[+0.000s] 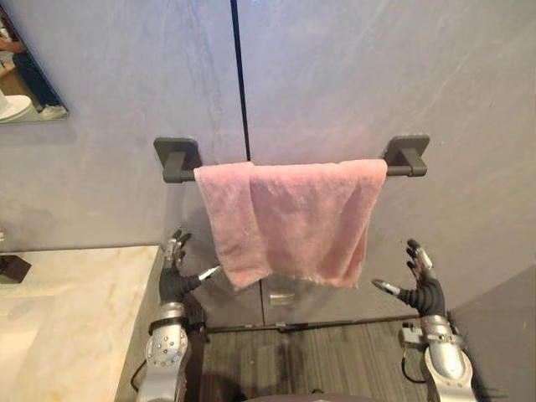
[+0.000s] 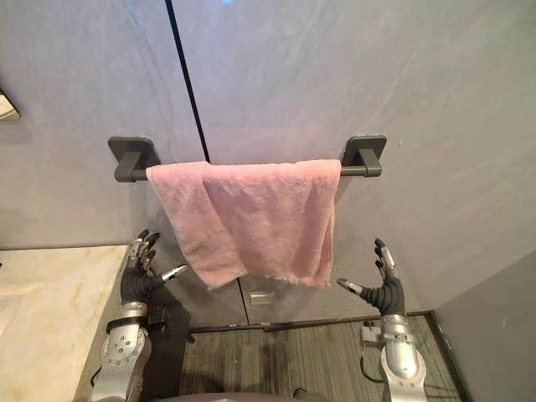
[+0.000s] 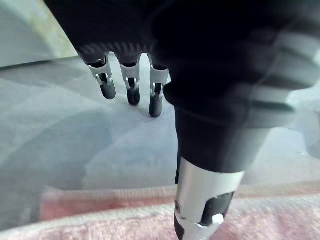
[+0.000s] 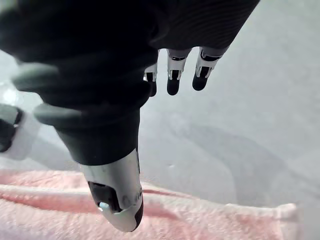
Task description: Organize washtable
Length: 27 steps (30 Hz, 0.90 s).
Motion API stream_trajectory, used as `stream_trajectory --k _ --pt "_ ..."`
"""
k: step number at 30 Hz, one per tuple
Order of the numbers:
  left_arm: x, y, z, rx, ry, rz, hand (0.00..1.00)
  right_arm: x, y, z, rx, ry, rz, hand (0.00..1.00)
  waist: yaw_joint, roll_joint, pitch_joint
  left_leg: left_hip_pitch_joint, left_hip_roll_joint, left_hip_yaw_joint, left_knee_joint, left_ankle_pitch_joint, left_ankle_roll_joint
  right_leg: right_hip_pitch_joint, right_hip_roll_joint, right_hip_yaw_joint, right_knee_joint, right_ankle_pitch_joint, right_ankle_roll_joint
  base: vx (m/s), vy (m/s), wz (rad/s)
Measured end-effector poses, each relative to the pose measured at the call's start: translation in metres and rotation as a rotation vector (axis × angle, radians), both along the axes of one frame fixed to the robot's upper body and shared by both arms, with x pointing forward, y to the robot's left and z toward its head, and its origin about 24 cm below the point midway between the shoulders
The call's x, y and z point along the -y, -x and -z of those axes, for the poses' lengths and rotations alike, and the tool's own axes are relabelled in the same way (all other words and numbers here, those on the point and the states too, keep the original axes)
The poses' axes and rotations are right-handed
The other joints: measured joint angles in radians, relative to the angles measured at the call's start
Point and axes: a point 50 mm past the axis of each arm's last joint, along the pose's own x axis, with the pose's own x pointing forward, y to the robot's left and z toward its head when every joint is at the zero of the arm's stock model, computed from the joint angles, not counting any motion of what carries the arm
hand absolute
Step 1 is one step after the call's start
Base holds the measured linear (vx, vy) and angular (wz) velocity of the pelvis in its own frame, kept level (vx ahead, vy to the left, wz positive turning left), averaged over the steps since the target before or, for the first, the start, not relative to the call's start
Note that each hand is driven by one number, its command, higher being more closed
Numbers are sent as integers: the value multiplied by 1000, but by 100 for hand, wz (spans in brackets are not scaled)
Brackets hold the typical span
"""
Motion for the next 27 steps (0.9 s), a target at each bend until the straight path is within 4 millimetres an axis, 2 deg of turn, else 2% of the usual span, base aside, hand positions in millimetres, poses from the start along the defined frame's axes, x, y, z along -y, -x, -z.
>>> stream_trajectory --k 4,9,13,15,18,21,24,25,27 --pt "-3 13 12 -58 16 -24 0 7 15 26 -134 2 40 0 -1 2 0 0 3 -1 0 0 0 1 0 -3 1 -1 0 0 0 0" --pt "-5 36 64 -316 36 3 0 8 41 81 -413 -28 62 0 5 12 -5 0 3 -9 0 0 0 0 0 -10 10 -9 -1 0 0 3" --pt "-12 57 93 -489 29 14 0 5 60 108 -560 -56 62 0 5 15 -8 4 4 -17 0 0 -1 -1 0 -20 33 -27 -2 0 -12 8" --pt "-19 74 111 -607 14 12 0 7 71 122 -649 -70 74 0 5 15 -8 4 4 -16 0 -1 -1 -2 0 -20 34 -27 -2 0 0 0" --pt "-22 88 123 -701 22 9 0 9 81 132 -724 -82 87 0 6 15 -8 5 4 -13 0 -1 -2 -3 0 -17 34 -27 -2 -4 -4 -2" --pt "-22 98 131 -758 27 5 0 10 91 139 -775 -90 96 0 31 14 -6 0 5 8 0 -2 -2 -23 3 2 44 -27 -2 -28 -5 -18" --pt "-23 100 132 -766 31 -7 0 8 84 138 -760 -83 85 0 32 5 4 -32 11 35 2 -2 -2 -81 4 25 77 -28 -2 -55 -4 -22" --pt "-24 97 131 -756 29 -15 0 3 74 137 -740 -76 68 0 32 9 9 -74 16 49 44 -11 2 -120 2 33 108 -31 0 -73 -11 -21" --pt "-25 82 127 -714 18 -19 0 -6 61 135 -711 -77 39 0 35 -5 31 -163 28 50 162 -53 7 -184 -5 53 188 -50 9 -88 -12 -9"
